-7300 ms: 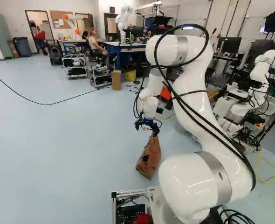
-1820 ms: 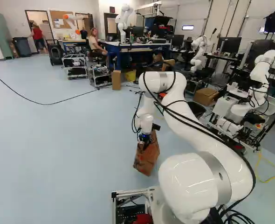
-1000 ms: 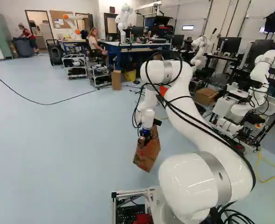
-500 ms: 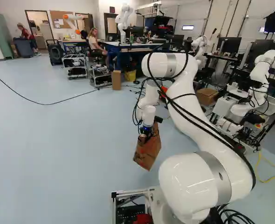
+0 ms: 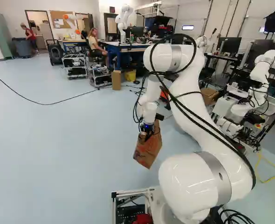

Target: Pick up the grocery bag from the ground

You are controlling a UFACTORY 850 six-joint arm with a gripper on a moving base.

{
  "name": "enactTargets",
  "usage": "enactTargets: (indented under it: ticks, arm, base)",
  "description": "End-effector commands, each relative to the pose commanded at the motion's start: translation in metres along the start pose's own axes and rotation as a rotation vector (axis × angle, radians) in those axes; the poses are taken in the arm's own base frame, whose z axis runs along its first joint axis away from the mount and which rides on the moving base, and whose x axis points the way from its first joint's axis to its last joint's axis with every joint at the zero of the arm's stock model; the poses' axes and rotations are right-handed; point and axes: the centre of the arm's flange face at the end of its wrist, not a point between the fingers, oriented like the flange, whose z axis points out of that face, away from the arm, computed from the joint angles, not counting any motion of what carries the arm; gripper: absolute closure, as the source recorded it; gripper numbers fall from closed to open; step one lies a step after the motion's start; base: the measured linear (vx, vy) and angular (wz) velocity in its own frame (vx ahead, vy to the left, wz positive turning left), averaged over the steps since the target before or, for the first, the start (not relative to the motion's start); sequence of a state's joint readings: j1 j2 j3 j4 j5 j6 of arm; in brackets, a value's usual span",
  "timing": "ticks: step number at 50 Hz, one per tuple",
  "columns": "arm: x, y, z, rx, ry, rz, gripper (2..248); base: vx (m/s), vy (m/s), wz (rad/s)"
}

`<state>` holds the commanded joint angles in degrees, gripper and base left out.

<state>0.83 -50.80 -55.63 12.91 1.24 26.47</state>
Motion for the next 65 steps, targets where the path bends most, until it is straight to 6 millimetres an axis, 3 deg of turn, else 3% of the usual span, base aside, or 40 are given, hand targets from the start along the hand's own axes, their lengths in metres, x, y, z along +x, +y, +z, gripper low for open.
enactTargets:
  ticks: [65]
  arm:
    - [-0.029, 0.024, -0.1, 0.05, 0.061, -0.001, 226]
  base:
    - [0.0, 0.0, 0.0]
